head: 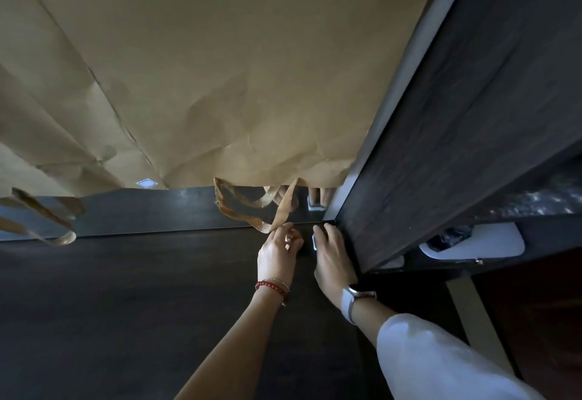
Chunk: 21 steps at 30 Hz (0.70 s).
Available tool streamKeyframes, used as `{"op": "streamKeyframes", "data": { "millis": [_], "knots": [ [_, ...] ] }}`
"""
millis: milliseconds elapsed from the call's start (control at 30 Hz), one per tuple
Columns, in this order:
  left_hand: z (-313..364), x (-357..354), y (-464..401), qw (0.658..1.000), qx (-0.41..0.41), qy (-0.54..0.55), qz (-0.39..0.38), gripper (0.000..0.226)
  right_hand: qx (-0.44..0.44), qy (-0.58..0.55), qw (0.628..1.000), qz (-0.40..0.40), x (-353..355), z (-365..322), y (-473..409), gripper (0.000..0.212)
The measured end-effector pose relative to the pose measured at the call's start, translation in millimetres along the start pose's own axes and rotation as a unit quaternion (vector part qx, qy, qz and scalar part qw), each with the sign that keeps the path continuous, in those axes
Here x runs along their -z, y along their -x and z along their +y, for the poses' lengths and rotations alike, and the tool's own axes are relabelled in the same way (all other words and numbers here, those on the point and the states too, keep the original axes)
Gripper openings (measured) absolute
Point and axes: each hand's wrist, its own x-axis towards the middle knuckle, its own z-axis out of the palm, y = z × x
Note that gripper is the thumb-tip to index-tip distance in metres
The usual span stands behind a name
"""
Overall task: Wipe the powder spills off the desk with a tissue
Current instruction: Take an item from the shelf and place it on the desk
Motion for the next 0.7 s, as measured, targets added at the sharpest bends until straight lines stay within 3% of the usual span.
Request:
{"op": "streamKeyframes", "data": {
  "millis": [167,333,467,600,700],
  "knots": [
    [7,10,27,0.998,-0.025,-0.015,0.05,0.03,0.061,-0.149,0.986,0.03,8,3,55,0.047],
    [22,7,81,0.992,-0.07,-0.016,0.102,0.032,0.081,-0.197,0.975,0.069,41,43,106,0.033],
    [52,-10,110,0.983,-0.149,-0.017,0.109,0.025,0.051,-0.193,0.967,0.157,82,83,121,0.019],
    [80,-31,126,0.97,-0.229,-0.046,0.072,0.018,0.046,-0.108,0.954,0.276,123,116,106,0.015],
    [102,-50,132,0.959,-0.272,-0.07,0.035,0.015,-0.01,-0.055,0.964,0.262,141,125,84,0.02]
  ]
}}
